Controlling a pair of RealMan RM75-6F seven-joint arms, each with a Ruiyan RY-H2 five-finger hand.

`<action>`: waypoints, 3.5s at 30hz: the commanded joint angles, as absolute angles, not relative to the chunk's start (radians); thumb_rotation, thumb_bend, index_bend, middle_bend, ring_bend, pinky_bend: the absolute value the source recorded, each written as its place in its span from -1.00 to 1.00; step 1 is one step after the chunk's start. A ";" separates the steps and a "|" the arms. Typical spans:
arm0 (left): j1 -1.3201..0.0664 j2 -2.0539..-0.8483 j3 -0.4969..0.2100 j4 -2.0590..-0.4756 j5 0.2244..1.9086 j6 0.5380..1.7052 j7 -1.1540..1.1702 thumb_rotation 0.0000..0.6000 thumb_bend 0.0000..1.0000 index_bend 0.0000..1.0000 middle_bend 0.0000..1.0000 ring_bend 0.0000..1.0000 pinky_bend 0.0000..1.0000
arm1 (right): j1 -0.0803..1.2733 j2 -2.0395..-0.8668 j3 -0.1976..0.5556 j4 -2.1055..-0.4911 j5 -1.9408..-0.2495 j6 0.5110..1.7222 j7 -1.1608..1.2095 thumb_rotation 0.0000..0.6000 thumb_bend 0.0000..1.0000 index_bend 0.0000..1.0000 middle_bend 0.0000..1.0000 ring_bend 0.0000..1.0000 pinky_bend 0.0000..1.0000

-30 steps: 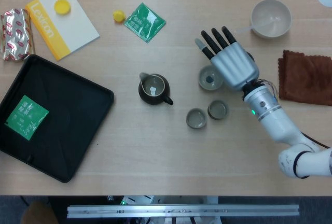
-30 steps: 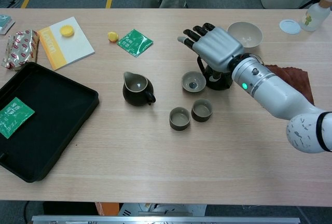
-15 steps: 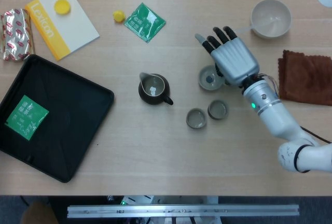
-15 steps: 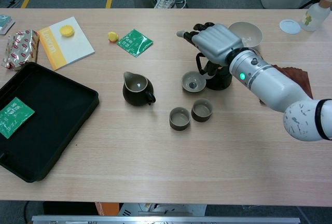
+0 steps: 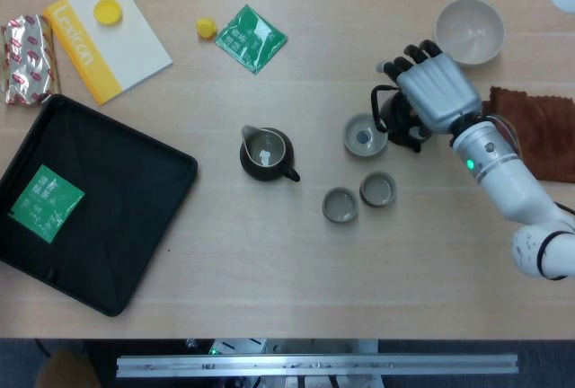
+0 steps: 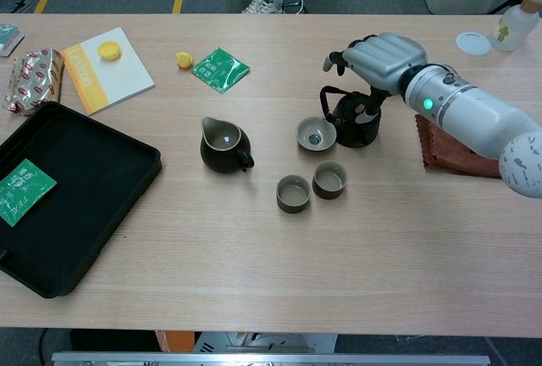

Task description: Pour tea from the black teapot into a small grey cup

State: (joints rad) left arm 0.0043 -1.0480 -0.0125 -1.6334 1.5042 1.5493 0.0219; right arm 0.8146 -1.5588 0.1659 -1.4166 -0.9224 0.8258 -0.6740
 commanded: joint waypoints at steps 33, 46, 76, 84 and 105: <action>0.018 -1.035 -0.014 -1.647 1.496 1.560 0.026 1.00 -0.47 -0.63 -0.55 -0.62 -0.63 | 0.946 -1.576 0.201 -1.338 -0.968 0.663 -0.370 0.53 -1.00 -0.33 -0.20 -0.50 -0.60; 0.033 -1.034 -0.010 -1.634 1.496 1.572 0.005 1.00 -0.47 -0.63 -0.55 -0.62 -0.63 | 1.011 -1.614 0.125 -1.265 -0.792 0.609 -0.456 0.49 -1.00 -0.24 -0.13 -0.40 -0.60; 0.028 -1.051 -0.008 -1.598 1.507 1.560 -0.023 1.00 -0.47 -0.63 -0.55 -0.62 -0.63 | 0.970 -1.424 -0.012 -1.483 -0.713 0.743 -0.541 0.48 -1.00 -0.22 -0.08 -0.13 -0.59; 0.022 -1.056 -0.007 -1.594 1.511 1.551 -0.023 1.00 -0.47 -0.63 -0.55 -0.62 -0.63 | 0.944 -1.361 -0.048 -1.562 -0.719 0.781 -0.555 0.49 -1.00 -0.22 -0.08 -0.11 -0.58; 0.026 -1.051 -0.002 -1.610 1.513 1.554 -0.016 1.00 -0.47 -0.63 -0.55 -0.62 -0.63 | 0.936 -1.350 -0.035 -1.571 -0.849 0.779 -0.531 0.96 -0.24 -0.09 -0.01 -0.04 -0.52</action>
